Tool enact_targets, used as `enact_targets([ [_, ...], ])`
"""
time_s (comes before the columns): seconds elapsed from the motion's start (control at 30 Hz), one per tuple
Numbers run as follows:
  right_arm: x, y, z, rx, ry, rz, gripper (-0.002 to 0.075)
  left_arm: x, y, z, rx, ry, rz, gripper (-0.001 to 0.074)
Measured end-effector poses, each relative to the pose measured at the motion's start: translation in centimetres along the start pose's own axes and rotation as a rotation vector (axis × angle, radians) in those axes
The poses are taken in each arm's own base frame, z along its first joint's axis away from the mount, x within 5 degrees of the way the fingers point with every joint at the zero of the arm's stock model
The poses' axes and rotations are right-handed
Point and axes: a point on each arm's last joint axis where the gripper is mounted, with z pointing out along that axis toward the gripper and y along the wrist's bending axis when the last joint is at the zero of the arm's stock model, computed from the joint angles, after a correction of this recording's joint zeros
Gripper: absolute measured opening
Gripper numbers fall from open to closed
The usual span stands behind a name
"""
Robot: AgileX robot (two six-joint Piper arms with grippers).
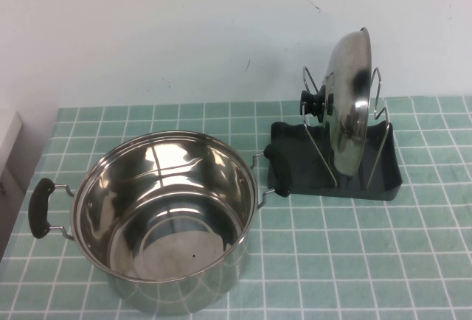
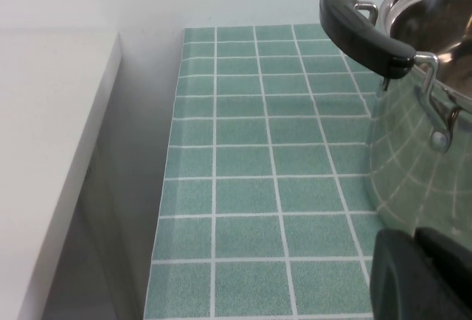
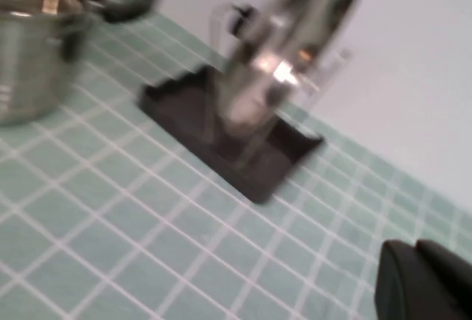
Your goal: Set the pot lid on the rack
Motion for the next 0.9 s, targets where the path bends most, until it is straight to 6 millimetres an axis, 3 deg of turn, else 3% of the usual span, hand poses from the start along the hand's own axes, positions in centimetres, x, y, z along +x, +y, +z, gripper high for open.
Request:
enact_targets([
  [0.2,3.5,-0.7,1.7,0.202,0.140,0.197,0.0000,0.0,0.0,0.0,0.000,0.000,0.001,-0.0002],
  [0.57,8.6,0.0,3.9,0.382,0.146,0.245,0.0000,0.0,0.0,0.0,0.001,0.001,0.000,-0.0002],
  [0.9,9.7,0.5,3.9,0.411,0.191,0.330,0.0000,0.0,0.0,0.0,0.001,0.001,-0.001,-0.0002],
])
